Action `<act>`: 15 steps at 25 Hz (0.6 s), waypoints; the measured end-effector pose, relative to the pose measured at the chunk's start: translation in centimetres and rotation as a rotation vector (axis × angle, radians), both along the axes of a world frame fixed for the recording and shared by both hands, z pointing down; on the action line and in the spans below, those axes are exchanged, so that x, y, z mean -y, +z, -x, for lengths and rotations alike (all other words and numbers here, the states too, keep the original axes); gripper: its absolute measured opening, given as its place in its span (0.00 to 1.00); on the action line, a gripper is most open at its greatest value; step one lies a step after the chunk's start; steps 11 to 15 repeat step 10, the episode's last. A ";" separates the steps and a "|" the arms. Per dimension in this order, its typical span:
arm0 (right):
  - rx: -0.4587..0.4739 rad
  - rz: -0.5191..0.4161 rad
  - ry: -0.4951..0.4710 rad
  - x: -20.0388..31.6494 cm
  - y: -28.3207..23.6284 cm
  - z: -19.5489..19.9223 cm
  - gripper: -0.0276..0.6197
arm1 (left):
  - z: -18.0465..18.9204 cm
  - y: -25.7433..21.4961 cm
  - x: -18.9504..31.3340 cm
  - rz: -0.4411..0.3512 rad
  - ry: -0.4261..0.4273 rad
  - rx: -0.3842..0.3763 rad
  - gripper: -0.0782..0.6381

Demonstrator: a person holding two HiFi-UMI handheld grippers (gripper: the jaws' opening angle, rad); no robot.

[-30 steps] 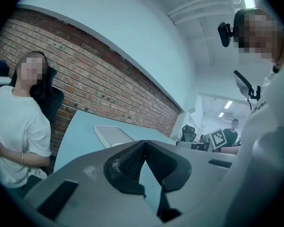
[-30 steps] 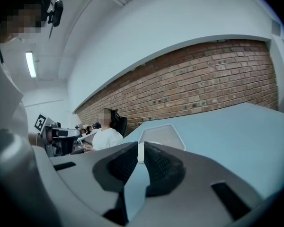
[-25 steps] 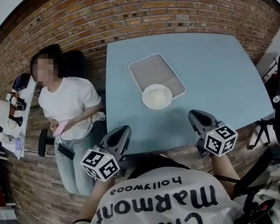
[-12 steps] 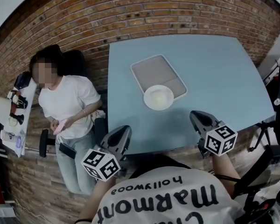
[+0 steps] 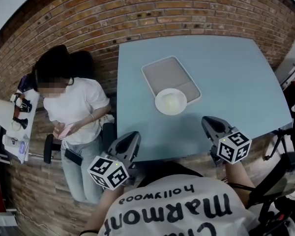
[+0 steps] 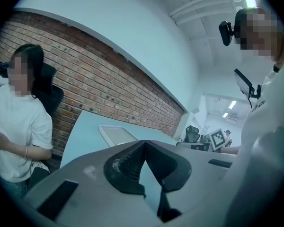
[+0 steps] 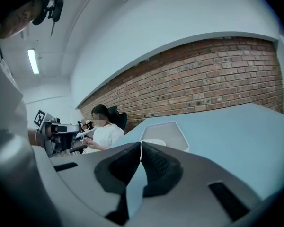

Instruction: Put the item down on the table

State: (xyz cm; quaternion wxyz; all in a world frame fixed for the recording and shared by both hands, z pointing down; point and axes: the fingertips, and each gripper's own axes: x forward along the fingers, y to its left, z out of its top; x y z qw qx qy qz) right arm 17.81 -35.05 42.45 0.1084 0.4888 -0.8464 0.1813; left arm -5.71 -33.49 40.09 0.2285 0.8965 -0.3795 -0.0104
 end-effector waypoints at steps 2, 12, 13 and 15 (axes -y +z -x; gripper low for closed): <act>-0.002 0.005 0.000 0.0 0.2 0.0 0.06 | 0.0 0.1 -0.1 0.000 0.001 0.001 0.12; -0.006 0.014 0.005 0.2 0.3 0.0 0.06 | 0.2 0.0 0.2 0.005 -0.002 0.002 0.12; -0.006 0.014 0.005 0.2 0.3 0.0 0.06 | 0.2 0.0 0.2 0.005 -0.002 0.002 0.12; -0.006 0.014 0.005 0.2 0.3 0.0 0.06 | 0.2 0.0 0.2 0.005 -0.002 0.002 0.12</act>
